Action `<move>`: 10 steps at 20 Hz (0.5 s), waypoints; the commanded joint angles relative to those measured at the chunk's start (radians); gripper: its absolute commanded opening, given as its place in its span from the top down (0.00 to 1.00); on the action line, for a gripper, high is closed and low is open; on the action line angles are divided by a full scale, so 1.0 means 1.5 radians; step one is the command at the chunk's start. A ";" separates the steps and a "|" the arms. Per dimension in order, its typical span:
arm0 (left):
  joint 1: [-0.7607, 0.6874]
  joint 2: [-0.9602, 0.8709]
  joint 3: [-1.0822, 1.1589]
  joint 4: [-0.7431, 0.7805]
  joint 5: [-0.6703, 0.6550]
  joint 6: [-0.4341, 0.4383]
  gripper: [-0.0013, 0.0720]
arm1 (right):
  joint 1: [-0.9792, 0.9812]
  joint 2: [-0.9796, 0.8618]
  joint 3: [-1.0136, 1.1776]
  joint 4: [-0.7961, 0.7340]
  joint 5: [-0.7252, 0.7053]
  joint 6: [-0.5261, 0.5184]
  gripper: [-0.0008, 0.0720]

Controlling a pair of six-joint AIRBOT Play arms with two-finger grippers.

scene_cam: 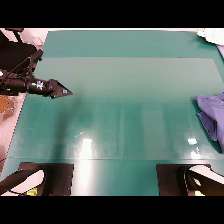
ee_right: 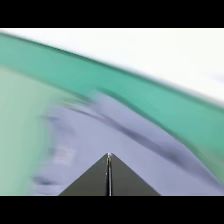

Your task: Fold the shirts.

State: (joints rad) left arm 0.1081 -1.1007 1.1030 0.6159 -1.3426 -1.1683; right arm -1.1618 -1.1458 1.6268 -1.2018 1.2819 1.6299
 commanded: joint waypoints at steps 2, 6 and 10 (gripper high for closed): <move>-0.012 0.001 0.072 -0.033 0.049 0.073 0.95 | 0.301 -0.048 0.141 0.054 0.028 -0.104 0.97; -0.048 0.000 0.180 0.017 0.054 0.078 0.95 | 0.617 -0.167 0.229 0.076 0.229 -0.120 0.97; -0.122 0.000 0.227 0.105 0.052 0.026 0.95 | 0.871 -0.251 0.266 0.071 0.267 -0.123 0.97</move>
State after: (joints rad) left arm -0.0105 -1.1004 1.3884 0.6838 -1.2709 -1.0924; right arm -0.1230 -1.4353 1.9762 -1.1015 1.5967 1.4620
